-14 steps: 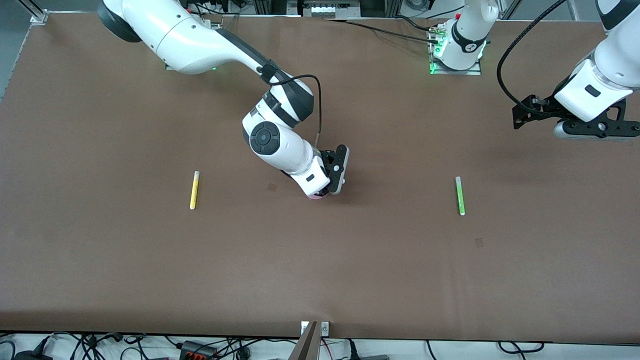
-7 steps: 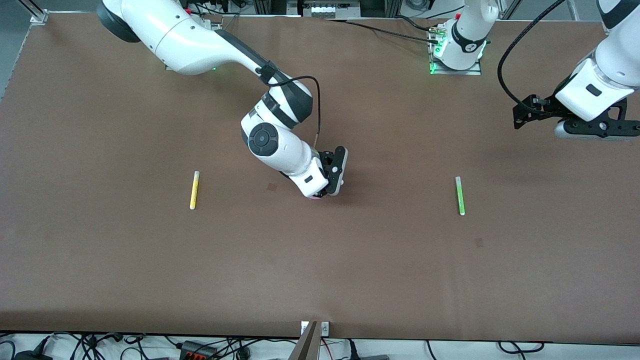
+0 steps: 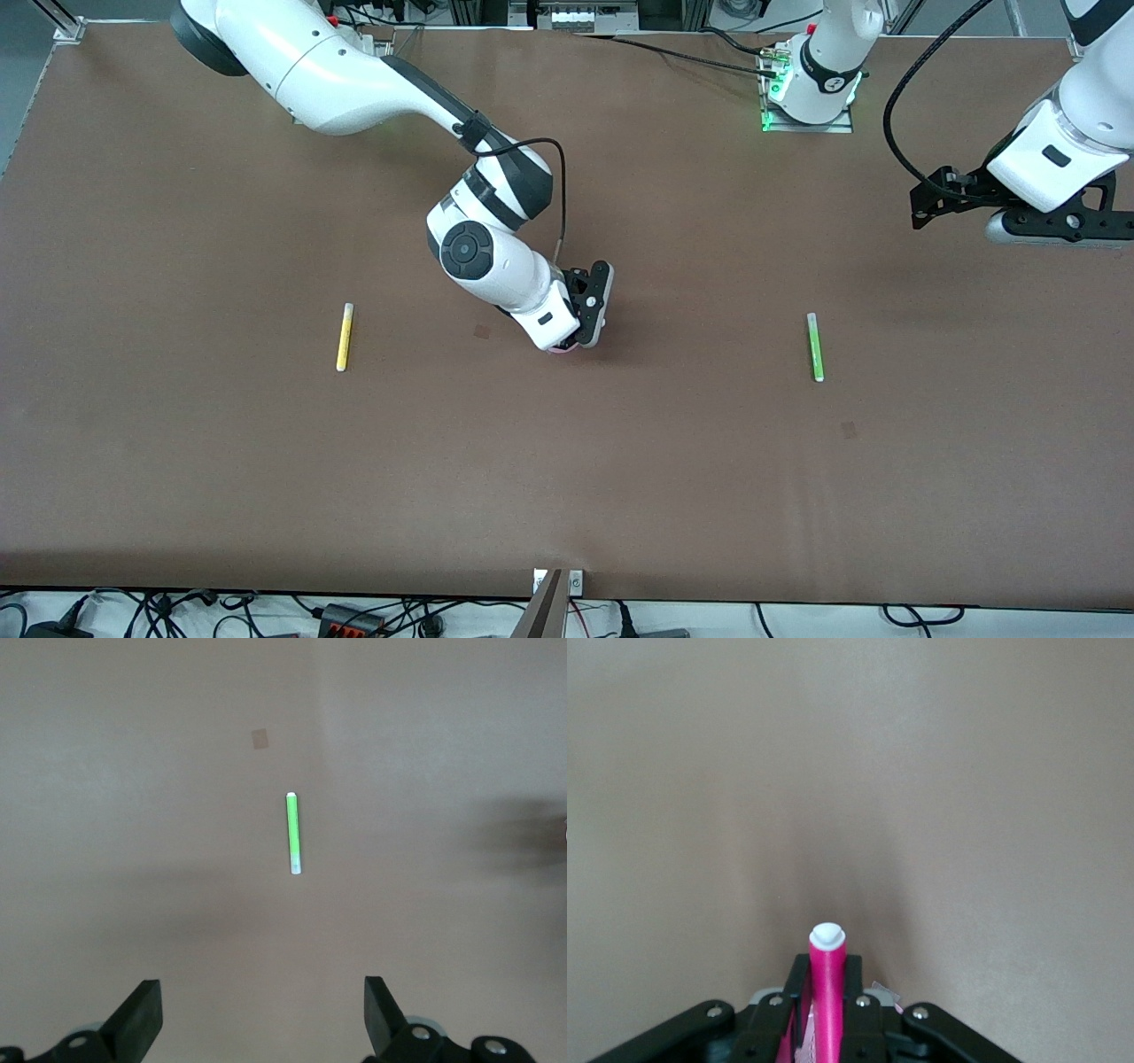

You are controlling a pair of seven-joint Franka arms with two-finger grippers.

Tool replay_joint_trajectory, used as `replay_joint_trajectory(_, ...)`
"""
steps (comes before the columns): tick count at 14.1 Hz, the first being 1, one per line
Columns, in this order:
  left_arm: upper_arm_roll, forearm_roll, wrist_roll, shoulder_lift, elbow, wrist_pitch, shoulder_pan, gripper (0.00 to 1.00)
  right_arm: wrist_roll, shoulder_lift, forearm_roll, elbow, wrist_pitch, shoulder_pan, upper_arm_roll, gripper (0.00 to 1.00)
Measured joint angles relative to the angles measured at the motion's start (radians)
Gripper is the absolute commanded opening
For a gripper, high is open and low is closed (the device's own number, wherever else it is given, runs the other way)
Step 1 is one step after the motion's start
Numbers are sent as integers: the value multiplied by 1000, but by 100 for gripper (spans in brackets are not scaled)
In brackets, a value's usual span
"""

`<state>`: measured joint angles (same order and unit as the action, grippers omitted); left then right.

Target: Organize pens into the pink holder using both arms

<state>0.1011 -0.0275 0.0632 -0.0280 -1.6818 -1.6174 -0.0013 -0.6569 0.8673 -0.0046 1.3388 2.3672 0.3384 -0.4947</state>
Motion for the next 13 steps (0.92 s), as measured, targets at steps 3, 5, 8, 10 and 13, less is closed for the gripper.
replay_joint_trajectory(3, 0, 0, 0, 1, 0, 0, 0, 100, 1, 0, 0, 0, 1, -1, 0, 100)
replay_joint_trajectory(5, 0, 0, 0, 2, 0, 0, 0, 100, 2, 0, 0, -1, 1, -3, 0, 100)
replay_joint_trajectory(8, 0, 0, 0, 2, 0, 0, 0, 100, 7, -6, 1, -6, 2, -3, -1, 100)
replay_joint_trajectory(10, -1, 0, 0, 3, 1, 0, 0, 100, 29, -23, 1, -7, 3, -3, -3, 100)
replay_joint_trajectory(13, -1, 0, 0, 5, 2, 0, 1, 100, 84, -78, 1, -12, 2, -3, -5, 100)
